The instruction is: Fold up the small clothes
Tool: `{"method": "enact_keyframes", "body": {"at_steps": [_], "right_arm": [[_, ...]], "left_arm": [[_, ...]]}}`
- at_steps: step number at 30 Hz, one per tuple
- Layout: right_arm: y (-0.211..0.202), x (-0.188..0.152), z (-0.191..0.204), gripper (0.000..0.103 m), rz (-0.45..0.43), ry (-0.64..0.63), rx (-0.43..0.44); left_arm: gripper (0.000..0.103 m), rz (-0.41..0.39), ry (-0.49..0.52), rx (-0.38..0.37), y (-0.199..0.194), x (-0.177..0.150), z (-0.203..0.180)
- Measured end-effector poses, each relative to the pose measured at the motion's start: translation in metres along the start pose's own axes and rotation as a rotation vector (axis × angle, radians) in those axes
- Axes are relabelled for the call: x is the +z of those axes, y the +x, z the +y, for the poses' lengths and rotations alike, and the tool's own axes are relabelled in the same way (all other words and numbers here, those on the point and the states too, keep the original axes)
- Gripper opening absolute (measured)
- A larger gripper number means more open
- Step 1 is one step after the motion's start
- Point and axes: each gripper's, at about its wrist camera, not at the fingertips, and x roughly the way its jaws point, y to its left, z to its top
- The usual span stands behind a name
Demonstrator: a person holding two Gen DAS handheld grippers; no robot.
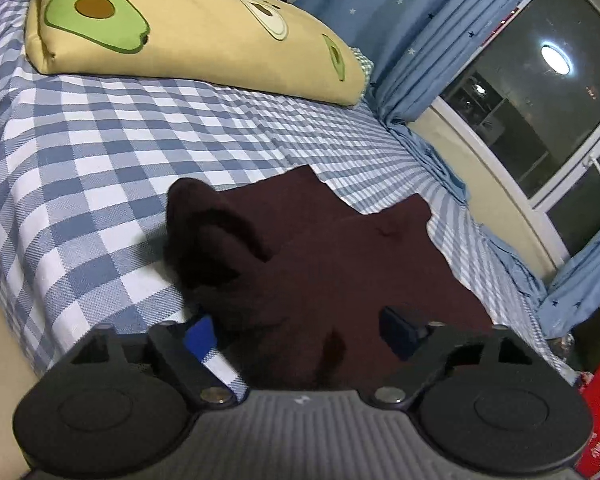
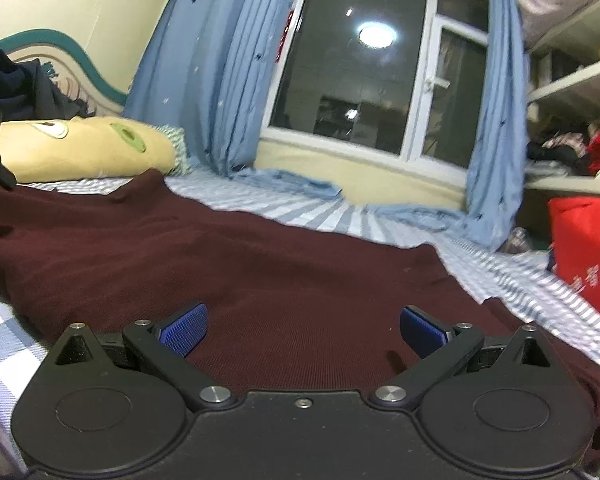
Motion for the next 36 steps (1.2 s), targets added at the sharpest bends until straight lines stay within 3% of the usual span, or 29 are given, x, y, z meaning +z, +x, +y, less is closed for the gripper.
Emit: {"method": "enact_keyframes", "body": {"at_steps": [3, 6, 8, 11, 17, 24, 29, 32, 36], "right_arm": [[-0.001, 0.004, -0.008, 0.103, 0.013, -0.006, 0.005], [-0.009, 0.008, -0.019, 0.103, -0.003, -0.006, -0.045], [-0.016, 0.008, -0.030, 0.103, -0.007, 0.017, -0.055], [-0.024, 0.003, -0.048, 0.103, 0.008, 0.051, -0.056], [-0.037, -0.010, -0.080, 0.103, 0.047, 0.123, -0.083], [-0.047, -0.019, -0.095, 0.103, 0.043, 0.160, -0.062], [-0.056, -0.020, -0.094, 0.103, 0.029, 0.135, -0.062], [-0.062, -0.021, -0.096, 0.103, 0.018, 0.094, -0.062], [-0.075, -0.027, -0.100, 0.103, 0.024, 0.012, -0.127]], "left_arm": [[0.066, -0.017, -0.013, 0.039, 0.001, -0.001, -0.003], [0.045, -0.034, -0.010, 0.068, -0.001, 0.000, -0.005], [0.028, -0.055, -0.011, 0.040, -0.006, -0.001, -0.006], [0.020, -0.096, 0.010, 0.000, -0.015, 0.001, -0.016], [0.013, -0.171, 0.138, -0.135, -0.034, 0.010, -0.065], [0.011, -0.173, 0.383, -0.324, -0.052, 0.004, -0.170], [0.011, -0.140, 0.530, -0.457, -0.061, -0.028, -0.240], [0.011, -0.094, 0.601, -0.529, -0.062, -0.055, -0.271], [0.011, 0.006, 0.720, -0.598, -0.057, -0.101, -0.303]]}}
